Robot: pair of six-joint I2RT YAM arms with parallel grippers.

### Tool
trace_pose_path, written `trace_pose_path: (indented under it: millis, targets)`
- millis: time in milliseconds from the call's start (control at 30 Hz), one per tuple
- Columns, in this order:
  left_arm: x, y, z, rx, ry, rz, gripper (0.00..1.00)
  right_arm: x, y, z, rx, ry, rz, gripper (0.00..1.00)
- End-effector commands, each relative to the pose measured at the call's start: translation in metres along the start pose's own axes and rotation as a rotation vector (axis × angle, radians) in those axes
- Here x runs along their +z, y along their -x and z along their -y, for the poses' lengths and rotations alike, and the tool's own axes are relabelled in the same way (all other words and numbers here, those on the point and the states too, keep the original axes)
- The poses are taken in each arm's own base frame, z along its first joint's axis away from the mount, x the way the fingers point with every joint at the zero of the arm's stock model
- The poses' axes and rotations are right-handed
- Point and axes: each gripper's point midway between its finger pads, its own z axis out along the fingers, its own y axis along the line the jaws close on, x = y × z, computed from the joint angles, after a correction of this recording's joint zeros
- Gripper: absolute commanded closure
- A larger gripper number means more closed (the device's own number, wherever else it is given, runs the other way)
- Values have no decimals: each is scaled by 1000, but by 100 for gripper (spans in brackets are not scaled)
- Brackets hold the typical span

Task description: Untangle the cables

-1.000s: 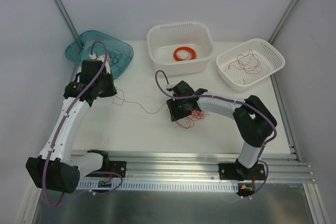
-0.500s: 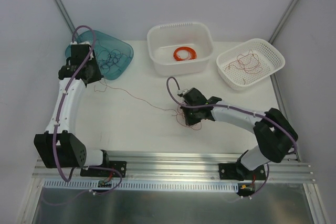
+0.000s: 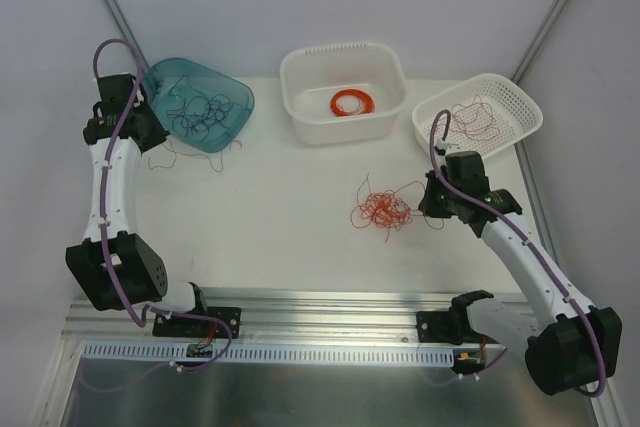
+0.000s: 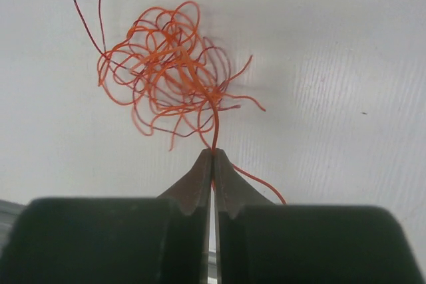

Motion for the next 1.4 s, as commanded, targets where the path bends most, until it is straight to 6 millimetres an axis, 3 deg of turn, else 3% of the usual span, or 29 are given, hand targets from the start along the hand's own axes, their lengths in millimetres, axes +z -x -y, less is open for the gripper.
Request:
trace_pose_path:
  millis: [0, 133, 267, 467, 600, 833, 1100, 1233, 1300, 1367]
  targets:
    - [-10, 2, 28, -28, -151, -9, 100, -11, 7, -20, -40, 110, -36, 99]
    - [-25, -12, 56, -9, -301, -47, 100, -10, 12, -47, -78, 229, -64, 87]
    - [-49, -30, 91, 37, -464, -89, 100, -15, 26, -64, -142, 264, -44, 54]
    - [-79, -73, 140, 101, -623, -179, 100, -42, 56, -114, -277, 385, 54, 31]
    - [-98, -94, 170, 108, -708, -239, 100, -52, 70, -162, -313, 544, 143, 27]
    - [-129, -120, 207, 156, -830, -297, 100, -40, 64, -228, -391, 690, 163, 14]
    - [-151, -137, 224, 193, -899, -330, 100, 0, 50, -265, -410, 769, 118, 12]
    - [-157, -143, 226, 201, -914, -337, 100, 7, 46, -280, -423, 798, 107, 12]
    - [-157, -143, 224, 200, -910, -332, 100, 11, 43, -286, -421, 819, 96, 17]
    - [-155, -144, 222, 202, -901, -329, 100, 11, 40, -289, -420, 835, 82, 30]
